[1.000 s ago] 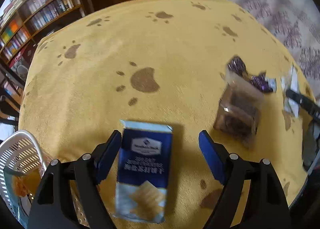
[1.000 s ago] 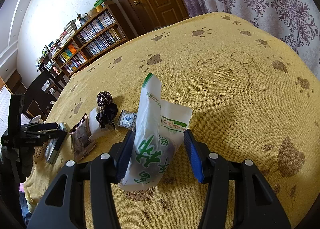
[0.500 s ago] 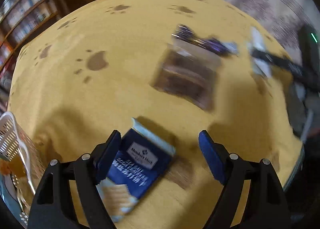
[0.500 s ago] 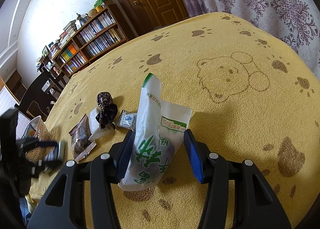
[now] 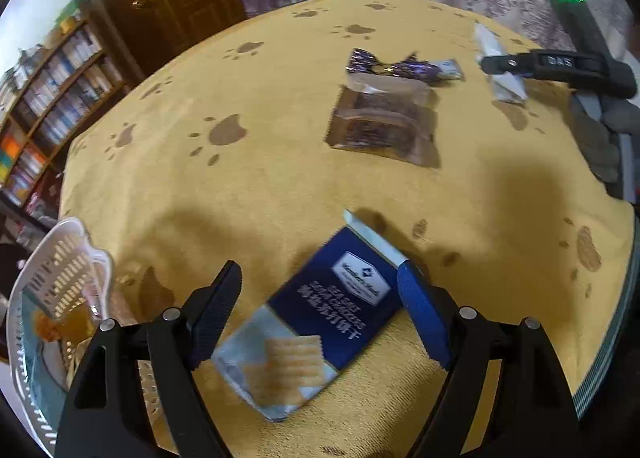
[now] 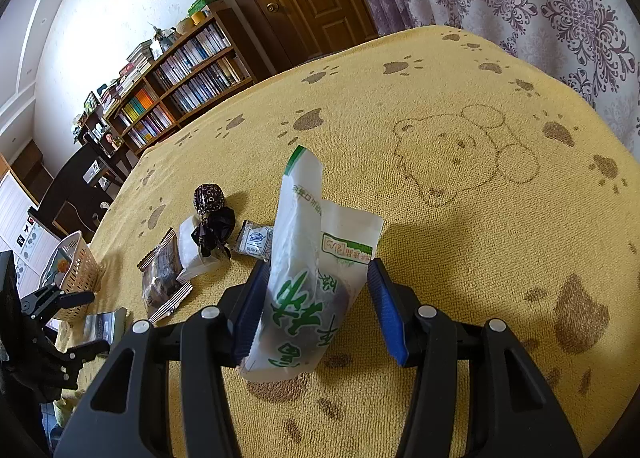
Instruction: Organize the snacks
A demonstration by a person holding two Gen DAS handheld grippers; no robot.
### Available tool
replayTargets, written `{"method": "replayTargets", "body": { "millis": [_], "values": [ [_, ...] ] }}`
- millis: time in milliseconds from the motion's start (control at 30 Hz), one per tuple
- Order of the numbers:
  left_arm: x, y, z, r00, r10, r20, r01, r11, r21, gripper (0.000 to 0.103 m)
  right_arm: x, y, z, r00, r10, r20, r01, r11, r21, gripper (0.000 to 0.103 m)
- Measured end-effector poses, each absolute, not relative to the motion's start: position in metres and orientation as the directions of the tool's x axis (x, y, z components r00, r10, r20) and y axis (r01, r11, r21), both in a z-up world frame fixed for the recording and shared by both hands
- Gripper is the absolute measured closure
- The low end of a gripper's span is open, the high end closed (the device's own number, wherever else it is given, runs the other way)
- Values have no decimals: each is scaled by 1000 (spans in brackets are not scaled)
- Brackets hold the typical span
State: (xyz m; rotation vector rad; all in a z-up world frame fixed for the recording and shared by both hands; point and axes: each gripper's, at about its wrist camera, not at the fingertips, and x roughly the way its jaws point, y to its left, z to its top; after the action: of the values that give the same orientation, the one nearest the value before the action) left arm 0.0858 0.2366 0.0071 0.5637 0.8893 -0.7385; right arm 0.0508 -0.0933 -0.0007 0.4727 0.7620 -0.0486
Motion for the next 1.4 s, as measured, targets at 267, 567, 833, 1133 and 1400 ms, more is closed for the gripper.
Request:
{"method": "replayTargets", "body": {
  "millis": [267, 567, 833, 1133, 1400],
  "values": [
    [68, 234, -8, 405, -310, -860, 809, 560, 179, 21, 51, -94, -1, 728, 125, -674, 211, 895, 394, 51],
    [85, 230, -10, 393, -312, -865, 778, 614, 132, 21, 50, -94, 0, 728, 125, -674, 210, 895, 393, 51],
    [76, 226, -8, 401, -297, -867, 707, 702, 86, 39, 50, -94, 0, 728, 125, -674, 210, 895, 393, 51],
    [45, 209, -10, 444, -333, -832, 662, 748, 54, 47, 50, -94, 0, 728, 125, -674, 210, 895, 393, 51],
    [43, 205, -11, 471, -332, -817, 627, 778, 45, 48, 50, -94, 0, 728, 125, -674, 210, 895, 393, 51]
  ]
}}
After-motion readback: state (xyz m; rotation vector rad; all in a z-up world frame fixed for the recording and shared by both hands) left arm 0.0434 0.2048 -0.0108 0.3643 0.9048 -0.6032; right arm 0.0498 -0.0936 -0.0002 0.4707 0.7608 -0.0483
